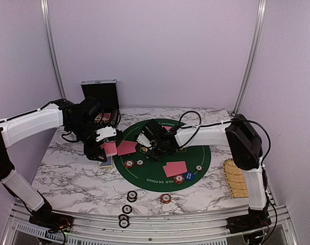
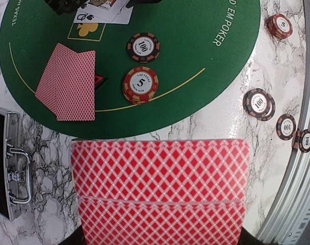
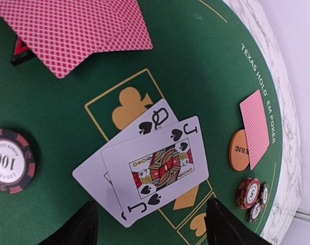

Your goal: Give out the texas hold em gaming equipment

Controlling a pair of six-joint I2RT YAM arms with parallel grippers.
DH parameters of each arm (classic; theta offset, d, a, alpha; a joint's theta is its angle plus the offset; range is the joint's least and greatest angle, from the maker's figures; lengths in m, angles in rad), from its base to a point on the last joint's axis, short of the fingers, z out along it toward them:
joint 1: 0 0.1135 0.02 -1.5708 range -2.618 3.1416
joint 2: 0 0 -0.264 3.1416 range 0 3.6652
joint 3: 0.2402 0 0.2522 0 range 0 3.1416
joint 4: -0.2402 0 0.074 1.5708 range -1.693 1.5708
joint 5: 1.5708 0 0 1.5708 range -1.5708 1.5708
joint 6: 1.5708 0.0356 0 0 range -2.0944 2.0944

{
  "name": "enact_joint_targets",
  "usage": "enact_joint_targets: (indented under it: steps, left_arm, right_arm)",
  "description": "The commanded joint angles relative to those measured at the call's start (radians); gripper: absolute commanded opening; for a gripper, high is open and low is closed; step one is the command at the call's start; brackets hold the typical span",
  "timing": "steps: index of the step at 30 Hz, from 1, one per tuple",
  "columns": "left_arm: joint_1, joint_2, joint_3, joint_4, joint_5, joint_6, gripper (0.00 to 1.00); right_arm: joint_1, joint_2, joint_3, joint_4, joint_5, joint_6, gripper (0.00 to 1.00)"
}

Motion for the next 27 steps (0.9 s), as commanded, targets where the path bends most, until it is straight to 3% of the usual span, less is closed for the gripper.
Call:
enact_joint_targets:
  steps: [1,5,10,13,17,21,27]
  left_arm:
    - [0.001,-0.015,0.021,-0.016,0.015,-0.002,0.0]
    - [0.001,-0.019,0.021,-0.017,0.017,-0.001,0.0]
    - [0.001,-0.017,0.028,-0.016,0.016,-0.003,0.0]
    - [0.001,-0.013,0.036,-0.017,0.015,-0.006,0.0]
    - [0.001,-0.009,0.045,-0.015,0.019,-0.01,0.0]
    - [0.001,0.0,0.052,-0.015,0.021,-0.014,0.0]
    - [-0.001,0.009,0.053,-0.012,0.023,-0.017,0.0]
  right_arm:
    - [0.0,-0.103,-0.016,-0.006,-0.077,0.074,0.72]
    - [-0.037,-0.19,-0.04,0.01,-0.155,0.196,0.76]
    - [-0.09,-0.289,-0.065,0.063,-0.39,0.447,0.79]
    - [-0.128,-0.323,-0.102,0.132,-0.608,0.615,0.85]
    - [-0.134,-0.313,-0.121,0.192,-0.796,0.767,0.88]
    - [-0.13,-0.279,-0.183,0.354,-0.983,0.946,0.89]
    - [-0.119,-0.213,-0.229,0.598,-1.13,1.18,0.89]
